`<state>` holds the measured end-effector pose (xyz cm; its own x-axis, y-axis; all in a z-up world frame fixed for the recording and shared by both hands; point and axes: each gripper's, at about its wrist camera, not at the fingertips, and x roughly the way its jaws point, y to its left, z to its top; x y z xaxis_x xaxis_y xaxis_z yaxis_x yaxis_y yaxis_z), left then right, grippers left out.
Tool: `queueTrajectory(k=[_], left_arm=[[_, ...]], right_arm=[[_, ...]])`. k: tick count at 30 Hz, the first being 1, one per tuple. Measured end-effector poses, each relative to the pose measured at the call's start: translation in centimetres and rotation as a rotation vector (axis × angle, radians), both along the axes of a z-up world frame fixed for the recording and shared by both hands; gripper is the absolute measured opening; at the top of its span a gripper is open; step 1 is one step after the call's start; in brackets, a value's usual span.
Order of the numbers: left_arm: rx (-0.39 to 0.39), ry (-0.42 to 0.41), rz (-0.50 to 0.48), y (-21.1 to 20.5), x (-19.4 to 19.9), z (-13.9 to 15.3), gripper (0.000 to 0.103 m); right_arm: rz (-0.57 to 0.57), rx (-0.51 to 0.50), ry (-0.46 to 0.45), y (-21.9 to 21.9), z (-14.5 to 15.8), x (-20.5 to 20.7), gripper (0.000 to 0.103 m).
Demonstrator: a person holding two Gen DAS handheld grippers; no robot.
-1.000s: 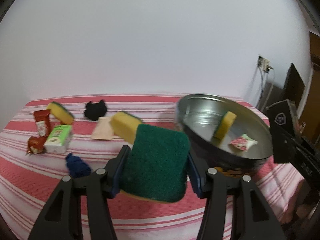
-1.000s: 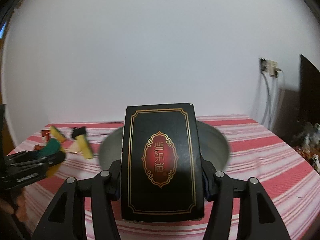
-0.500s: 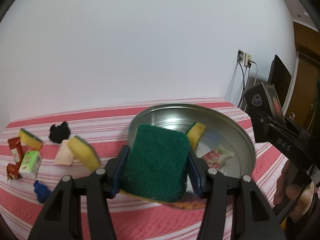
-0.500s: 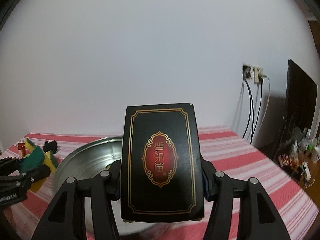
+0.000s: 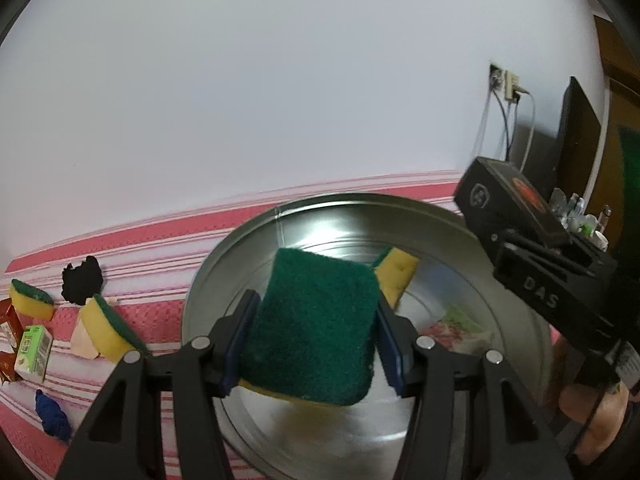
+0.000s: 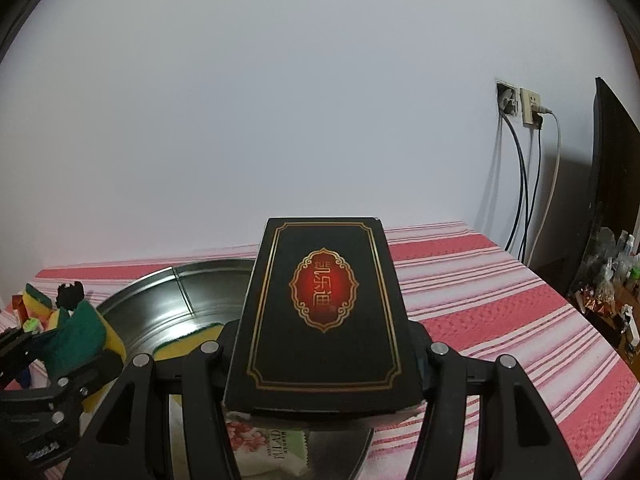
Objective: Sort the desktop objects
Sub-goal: 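Release the sponge from the left tool while the right tool drops the black box into the basin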
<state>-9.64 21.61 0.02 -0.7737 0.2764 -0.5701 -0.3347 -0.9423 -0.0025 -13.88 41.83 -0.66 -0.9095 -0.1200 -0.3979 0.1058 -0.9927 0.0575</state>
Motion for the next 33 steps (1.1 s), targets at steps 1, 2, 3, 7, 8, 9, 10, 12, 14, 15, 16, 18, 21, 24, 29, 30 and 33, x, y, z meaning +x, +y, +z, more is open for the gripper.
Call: queueTrajectory(k=[1, 2, 3, 7, 8, 9, 10, 12, 14, 15, 16, 18, 21, 24, 29, 30, 33], left_arm=[[0.0, -0.005, 0.008, 0.0, -0.2, -0.1, 0.055], [-0.006, -0.01, 0.021, -0.1, -0.5, -0.3, 0.055], [-0.017, -0.017, 0.031, 0.0, -0.8, -0.5, 0.055], [-0.021, -0.029, 0.066, -0.2, -1.3, -0.6, 0.058], [-0.021, -0.034, 0.071, -0.2, -1.3, -0.5, 0.068], [-0.021, -0.039, 0.076, -0.3, -1.3, -0.3, 0.075], [-0.017, -0.033, 0.079, -0.1, -1.1, -0.2, 0.078], [-0.02, -0.007, 0.084, -0.1, -0.6, 0.1, 0.097], [-0.028, 0.041, 0.113, -0.6, 0.2, 0.5, 0.102], [-0.033, 0.063, 0.122, -0.8, 0.5, 0.7, 0.102], [-0.038, 0.083, 0.125, -1.1, 0.8, 0.9, 0.102], [-0.039, 0.103, 0.136, -1.8, 1.0, 1.2, 0.102], [-0.015, 0.117, 0.169, -3.3, 1.3, 1.2, 0.102], [-0.002, 0.105, 0.2, -5.0, 1.3, 0.9, 0.102], [0.015, 0.103, 0.259, -7.5, 1.4, 0.5, 0.102], [0.015, 0.106, 0.266, -7.9, 1.4, 0.5, 0.102], [0.013, 0.144, 0.294, -9.4, 1.8, 0.5, 0.102]], right_arm=[[-0.003, 0.006, 0.001, -0.1, -0.1, -0.2, 0.06], [-0.003, 0.005, 0.001, -0.1, -0.1, -0.3, 0.06], [-0.004, 0.005, -0.001, -0.1, -0.1, -0.4, 0.06], [0.0, 0.03, -0.013, -1.0, -0.4, -0.7, 0.06], [0.006, 0.041, -0.008, -1.3, -0.3, -0.7, 0.061], [0.009, 0.05, -0.006, -1.6, -0.4, -0.6, 0.065], [0.015, 0.062, 0.0, -2.0, -0.4, -0.5, 0.072], [0.011, 0.075, 0.027, -2.3, -0.4, 0.0, 0.075], [0.003, 0.083, 0.09, -2.6, -0.2, 0.9, 0.075], [-0.005, 0.09, 0.124, -2.8, 0.0, 1.5, 0.075], [-0.017, 0.099, 0.148, -3.1, 0.1, 1.8, 0.075], [-0.058, 0.114, 0.238, -3.6, 0.7, 3.3, 0.075], [-0.065, 0.081, 0.396, -3.5, 1.3, 6.3, 0.097], [-0.115, 0.106, 0.458, -3.7, 1.4, 8.0, 0.102], [-0.122, 0.136, 0.442, -4.3, 1.3, 9.0, 0.102], [-0.116, 0.128, 0.427, -4.4, 1.3, 9.1, 0.102], [-0.078, 0.067, 0.388, -4.6, 1.2, 9.6, 0.102]])
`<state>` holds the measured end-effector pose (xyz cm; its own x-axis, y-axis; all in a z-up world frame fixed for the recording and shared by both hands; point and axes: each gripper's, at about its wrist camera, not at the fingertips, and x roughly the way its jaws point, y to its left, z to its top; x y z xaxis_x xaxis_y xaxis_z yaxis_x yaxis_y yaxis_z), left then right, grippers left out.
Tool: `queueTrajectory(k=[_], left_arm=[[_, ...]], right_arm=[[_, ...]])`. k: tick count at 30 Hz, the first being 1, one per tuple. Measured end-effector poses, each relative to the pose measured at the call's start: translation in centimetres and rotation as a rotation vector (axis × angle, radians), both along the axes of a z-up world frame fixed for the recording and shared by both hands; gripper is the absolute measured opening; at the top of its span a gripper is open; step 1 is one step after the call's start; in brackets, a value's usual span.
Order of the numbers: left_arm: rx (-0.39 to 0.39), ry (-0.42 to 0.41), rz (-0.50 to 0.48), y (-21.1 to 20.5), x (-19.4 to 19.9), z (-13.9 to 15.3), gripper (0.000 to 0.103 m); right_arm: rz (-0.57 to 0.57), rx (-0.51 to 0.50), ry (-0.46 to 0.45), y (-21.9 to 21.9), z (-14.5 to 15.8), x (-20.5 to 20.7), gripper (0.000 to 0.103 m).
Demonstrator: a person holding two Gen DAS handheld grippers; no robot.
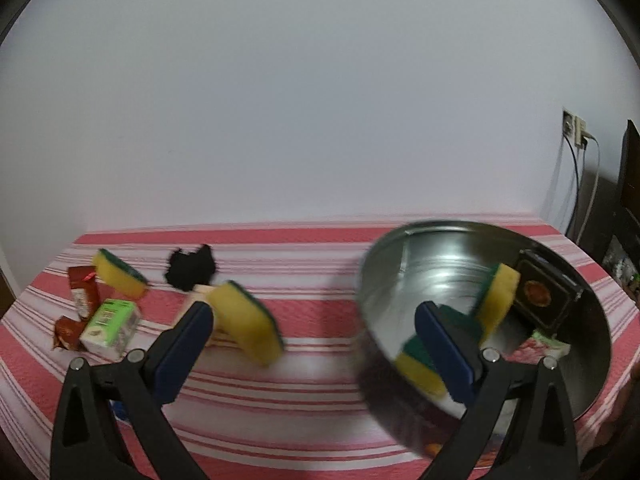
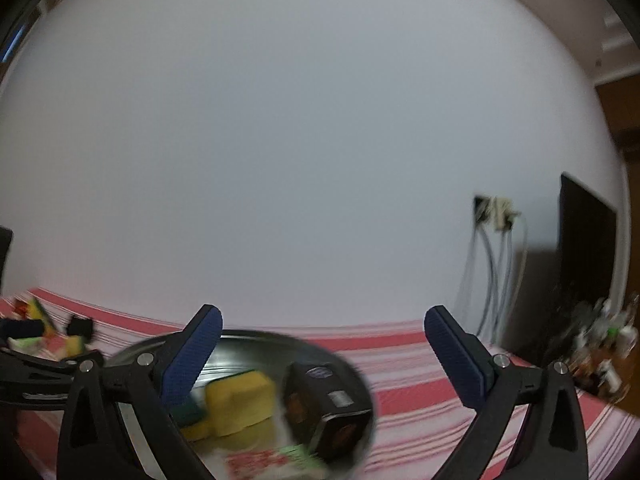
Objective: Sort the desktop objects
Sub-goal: 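Release the sponge from the left tool while the right tool drops the black box into the basin, then move the right tool to the blue knitted item while the left tool approaches the brown snack packet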
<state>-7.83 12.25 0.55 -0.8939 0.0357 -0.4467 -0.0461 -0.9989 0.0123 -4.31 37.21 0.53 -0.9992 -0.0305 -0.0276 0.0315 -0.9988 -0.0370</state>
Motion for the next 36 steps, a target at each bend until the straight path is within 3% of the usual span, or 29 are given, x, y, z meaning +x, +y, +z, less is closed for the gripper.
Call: queueTrajectory(k=[6, 10, 16, 24, 28, 33, 36], left_arm=[[-0.006, 0.003, 0.051, -3.5, 0.1, -0.5, 0.102], [-0.024, 0.014, 0.091, -6.3, 0.4, -0.7, 0.102], [-0.007, -0.005, 0.186, -12.4, 0.8, -0.7, 0.102], [0.042, -0.05, 0.321, -20.6, 0.1, -1.3, 0.102], [0.059, -0.078, 0.355, -22.7, -0.9, -1.7, 0.102], [-0.016, -0.061, 0.399, -24.4, -1.9, -1.6, 0.102], [0.036, -0.076, 0.402, -26.2, -2.1, -2.0, 0.102]], right_arm=[[0.073, -0.05, 0.014, -3.1, 0.0, 1.2, 0.102], [0.135, -0.009, 0.007, -6.8, -0.2, 2.0, 0.102], [0.257, -0.017, -0.036, -11.3, -0.4, 2.0, 0.102], [0.361, 0.058, -0.097, -17.0, -1.0, 1.9, 0.102], [0.412, 0.061, -0.146, -19.4, -1.4, 0.9, 0.102], [0.518, 0.06, -0.232, -22.2, -2.1, 0.1, 0.102], [0.571, 0.098, -0.309, -24.1, -2.6, -0.5, 0.102]])
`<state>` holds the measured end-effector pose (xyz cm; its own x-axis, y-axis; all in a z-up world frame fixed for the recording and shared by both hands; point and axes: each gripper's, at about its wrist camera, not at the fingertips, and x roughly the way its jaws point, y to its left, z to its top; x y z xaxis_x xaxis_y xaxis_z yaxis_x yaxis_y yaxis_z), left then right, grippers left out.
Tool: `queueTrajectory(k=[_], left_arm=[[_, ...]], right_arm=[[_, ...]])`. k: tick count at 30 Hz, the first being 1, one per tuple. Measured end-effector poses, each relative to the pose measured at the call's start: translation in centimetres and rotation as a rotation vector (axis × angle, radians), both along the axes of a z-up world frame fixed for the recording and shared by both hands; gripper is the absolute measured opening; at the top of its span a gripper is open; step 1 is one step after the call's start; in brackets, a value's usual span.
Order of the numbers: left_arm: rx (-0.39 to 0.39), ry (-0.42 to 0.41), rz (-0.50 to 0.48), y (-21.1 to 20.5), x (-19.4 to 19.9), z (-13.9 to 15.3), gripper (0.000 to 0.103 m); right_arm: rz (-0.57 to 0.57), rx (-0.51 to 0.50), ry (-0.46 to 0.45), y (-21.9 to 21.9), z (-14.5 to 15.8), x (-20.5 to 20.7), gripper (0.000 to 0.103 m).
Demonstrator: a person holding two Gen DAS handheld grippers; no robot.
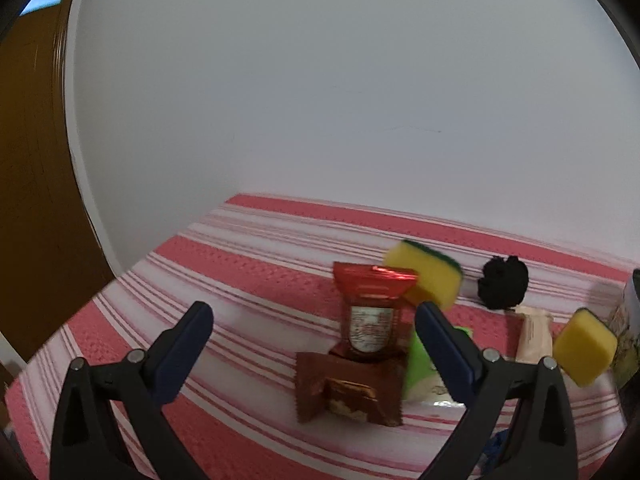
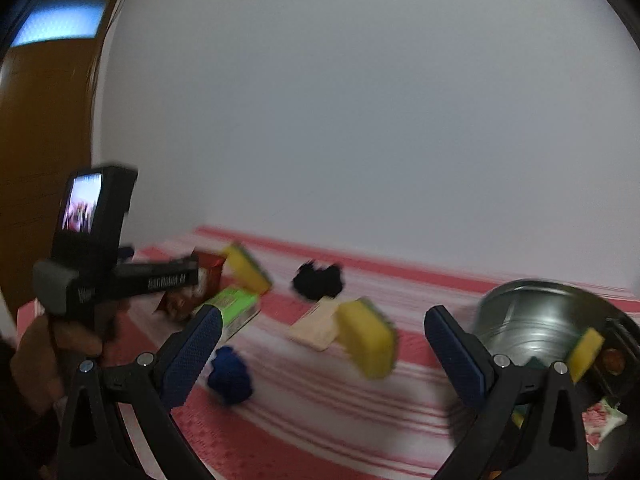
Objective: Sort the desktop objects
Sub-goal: 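Move the right tool to the blue knitted item while the left tool approaches the brown snack packet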
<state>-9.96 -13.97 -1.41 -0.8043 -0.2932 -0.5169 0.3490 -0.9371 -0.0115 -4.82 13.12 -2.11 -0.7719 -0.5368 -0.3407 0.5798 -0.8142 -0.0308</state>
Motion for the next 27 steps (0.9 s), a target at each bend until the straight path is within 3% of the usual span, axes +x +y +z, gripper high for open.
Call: queueTrajectory(k=[6, 9, 17, 19, 24, 27], left_arm=[[0.124, -0.011, -0.007, -2.1, -0.2, -0.7, 0.102], [0.138, -0.038, -0.018, -2.2, -0.5, -1.1, 0.102], [0.128, -0.179, -0.068, -2.3, -2.0, -2.6, 0.102], [0.139, -0.188, -0.079, -2.2, -2.0, -2.8, 0.102], [0.162, -0.234, -0.118, -1.7, -2.3, -3.5, 0.102], [0.17, -0.247, -0.134, -1.4, -2.4, -3.6, 0.102]], right_arm=[[0.123, 0.103, -0.143, -4.5, -1.6, -2.2, 0.1], [0.182, 0.173, -0.204, -6.6, -2.7, -2.8, 0.086], [0.234, 0.312, -0.32, -9.2, -4.8, -3.1, 0.067], [0.241, 0.356, -0.367, -9.9, -5.8, -3.6, 0.055], [0.257, 0.347, -0.407, -10.0, -6.2, -3.9, 0.05], [0.275, 0.337, -0.409, -9.8, -6.2, -3.6, 0.041]])
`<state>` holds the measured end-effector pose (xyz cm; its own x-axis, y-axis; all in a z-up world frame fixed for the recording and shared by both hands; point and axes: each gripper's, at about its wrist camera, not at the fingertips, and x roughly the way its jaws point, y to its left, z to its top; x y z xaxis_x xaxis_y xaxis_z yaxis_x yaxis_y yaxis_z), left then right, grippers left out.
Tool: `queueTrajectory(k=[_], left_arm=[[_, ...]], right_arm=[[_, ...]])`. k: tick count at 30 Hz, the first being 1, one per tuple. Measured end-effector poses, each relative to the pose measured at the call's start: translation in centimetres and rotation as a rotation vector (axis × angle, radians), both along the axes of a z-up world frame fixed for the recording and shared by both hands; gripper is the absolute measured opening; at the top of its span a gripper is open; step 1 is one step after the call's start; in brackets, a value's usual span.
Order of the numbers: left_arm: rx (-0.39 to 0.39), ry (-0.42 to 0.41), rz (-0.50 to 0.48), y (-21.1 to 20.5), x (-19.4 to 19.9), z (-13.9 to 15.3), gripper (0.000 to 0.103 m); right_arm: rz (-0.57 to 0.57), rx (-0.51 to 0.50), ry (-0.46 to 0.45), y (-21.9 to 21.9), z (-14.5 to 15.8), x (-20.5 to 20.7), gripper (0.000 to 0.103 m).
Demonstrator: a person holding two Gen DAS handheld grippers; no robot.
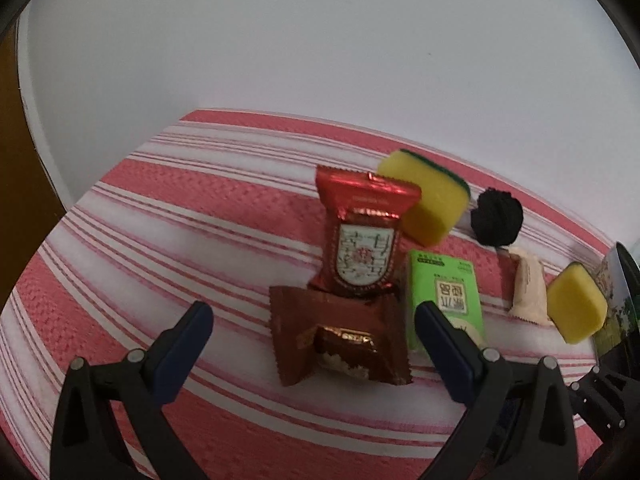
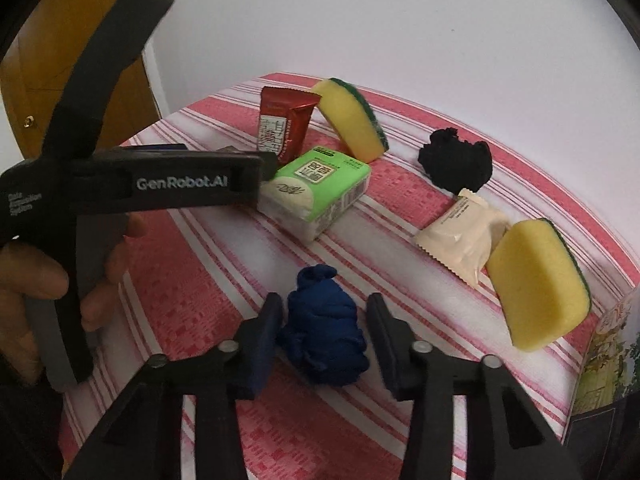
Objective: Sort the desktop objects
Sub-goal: 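Move the right tool to the blue knitted item while the left tool approaches the brown snack packet, then grip the blue knitted item with the right tool while the left tool grips the brown packet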
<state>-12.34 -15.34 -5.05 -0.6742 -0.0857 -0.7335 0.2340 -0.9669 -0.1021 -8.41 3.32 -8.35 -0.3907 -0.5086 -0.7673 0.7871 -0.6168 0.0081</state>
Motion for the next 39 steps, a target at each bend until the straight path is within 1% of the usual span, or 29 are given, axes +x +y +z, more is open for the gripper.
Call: queueTrajectory(k=[2, 6, 9, 11, 14, 16, 17, 18, 19, 21, 23, 25, 27, 30, 31, 32, 36, 39], left_arm=[[0.013, -0.008, 0.001, -0.1, -0.2, -0.2, 0.102], [0.055, -0.018, 0.022, -0.7, -0.1, -0.4, 0.102], [0.093, -0.022, 0.019, -0.7, -0.1, -0.7, 0.102], [0.126, -0.026, 0.013, -1.0, -0.4, -1.0, 0.102], [0.135, -0.022, 0.011, -1.0, -0.5, -1.0, 0.102], [0.144, -0.011, -0.001, -1.0, -0.4, -0.9, 0.094], [0.158, 0.001, -0.012, -1.0, -0.2, -0.8, 0.079], [0.168, 0.007, -0.015, -0.9, -0.2, -0.7, 0.063], [0.163, 0.003, -0.01, -0.8, -0.2, -0.8, 0.058], [0.164, 0.005, 0.003, -0.8, -0.2, -0.7, 0.053], [0.171, 0.007, 0.013, -0.9, -0.1, -0.7, 0.046], [0.178, 0.01, 0.007, -0.9, -0.2, -0.8, 0.046], [0.188, 0.009, -0.046, 0.0, -0.3, -0.7, 0.046], [0.141, -0.01, -0.117, 2.0, -0.8, -0.6, 0.046], [0.143, -0.009, -0.124, 1.9, -0.9, -0.6, 0.046], [0.154, -0.005, -0.129, 1.7, -0.9, -0.6, 0.04], [0.202, 0.026, -0.094, 0.7, -0.4, -0.5, 0.038], [0.193, 0.106, -0.09, 0.8, 0.4, 0.5, 0.038]], right_arm=[[-0.007, -0.017, -0.013, 0.5, 0.0, 0.0, 0.039], [-0.04, -0.083, -0.063, 2.1, 0.2, -0.7, 0.039], [-0.053, -0.127, -0.073, 3.0, 0.3, -0.9, 0.039], [-0.062, -0.136, -0.075, 3.4, 0.6, -0.8, 0.039], [-0.065, -0.148, -0.09, 3.6, 0.6, -1.0, 0.039], [-0.065, -0.156, -0.103, 3.2, 0.5, -1.3, 0.039], [-0.066, -0.161, -0.109, 3.1, 0.4, -1.4, 0.039], [-0.066, -0.164, -0.112, 3.0, 0.4, -1.5, 0.039], [-0.067, -0.167, -0.114, 3.1, 0.4, -1.5, 0.039], [-0.069, -0.171, -0.116, 3.2, 0.3, -1.6, 0.039], [-0.069, -0.174, -0.124, 3.2, 0.3, -1.6, 0.039], [-0.069, -0.176, -0.137, 3.2, 0.2, -1.7, 0.039], [-0.073, -0.18, -0.145, 3.3, 0.1, -1.8, 0.039], [-0.08, -0.186, -0.155, 3.4, 0.0, -1.9, 0.039], [-0.083, -0.189, -0.155, 3.5, 0.0, -1.9, 0.039], [-0.086, -0.191, -0.153, 3.5, 0.1, -1.9, 0.039], [-0.111, -0.223, -0.117, 4.0, 0.6, -1.6, 0.039], [-0.126, -0.27, -0.04, 4.6, 1.6, -0.9, 0.039]])
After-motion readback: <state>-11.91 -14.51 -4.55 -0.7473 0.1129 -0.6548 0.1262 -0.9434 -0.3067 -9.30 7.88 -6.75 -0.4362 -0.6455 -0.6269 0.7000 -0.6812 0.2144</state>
